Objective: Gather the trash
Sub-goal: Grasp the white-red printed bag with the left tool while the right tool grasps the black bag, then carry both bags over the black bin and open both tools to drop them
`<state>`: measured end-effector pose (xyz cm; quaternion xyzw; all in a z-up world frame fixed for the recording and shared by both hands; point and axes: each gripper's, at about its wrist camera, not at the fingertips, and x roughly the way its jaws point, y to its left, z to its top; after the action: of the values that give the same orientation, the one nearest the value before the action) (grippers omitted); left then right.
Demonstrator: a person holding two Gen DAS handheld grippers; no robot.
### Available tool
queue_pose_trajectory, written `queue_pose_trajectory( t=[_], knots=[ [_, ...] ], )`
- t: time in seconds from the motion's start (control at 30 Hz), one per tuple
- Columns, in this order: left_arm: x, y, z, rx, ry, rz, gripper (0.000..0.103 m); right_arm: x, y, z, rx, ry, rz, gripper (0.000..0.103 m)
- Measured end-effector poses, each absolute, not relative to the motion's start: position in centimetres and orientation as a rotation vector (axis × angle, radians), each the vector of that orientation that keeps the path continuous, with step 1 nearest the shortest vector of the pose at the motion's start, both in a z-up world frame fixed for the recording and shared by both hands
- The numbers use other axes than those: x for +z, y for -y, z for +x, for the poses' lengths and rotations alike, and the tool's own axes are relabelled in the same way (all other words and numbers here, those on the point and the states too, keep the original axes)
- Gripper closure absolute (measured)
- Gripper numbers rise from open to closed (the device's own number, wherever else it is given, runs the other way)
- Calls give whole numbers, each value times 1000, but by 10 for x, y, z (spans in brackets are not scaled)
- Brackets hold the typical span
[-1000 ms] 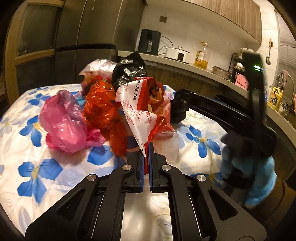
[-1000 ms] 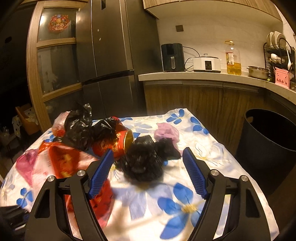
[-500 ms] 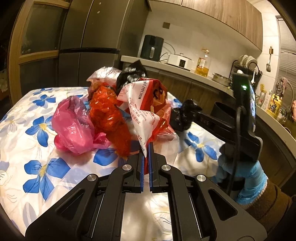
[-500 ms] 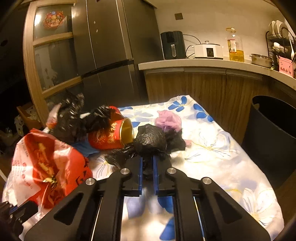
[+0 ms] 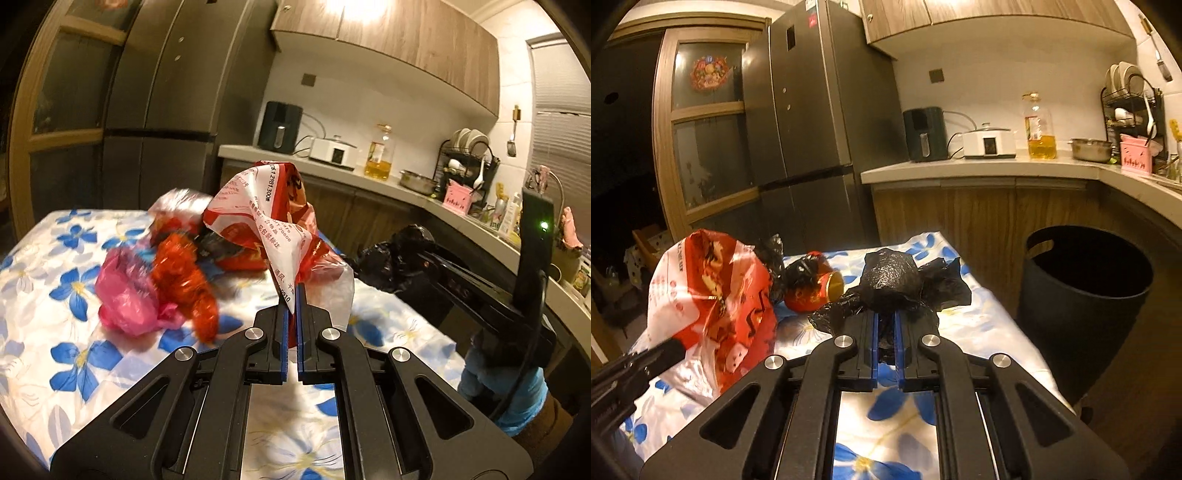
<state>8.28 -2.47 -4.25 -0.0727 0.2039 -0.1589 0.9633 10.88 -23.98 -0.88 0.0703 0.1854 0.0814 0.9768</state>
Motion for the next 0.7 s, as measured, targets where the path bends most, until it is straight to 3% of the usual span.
queue_pose_trajectory(
  t=[0.7],
  knots=[
    [9, 163, 139, -491, -274, -53, 101, 32, 345, 99, -94, -222, 121, 95]
  ],
)
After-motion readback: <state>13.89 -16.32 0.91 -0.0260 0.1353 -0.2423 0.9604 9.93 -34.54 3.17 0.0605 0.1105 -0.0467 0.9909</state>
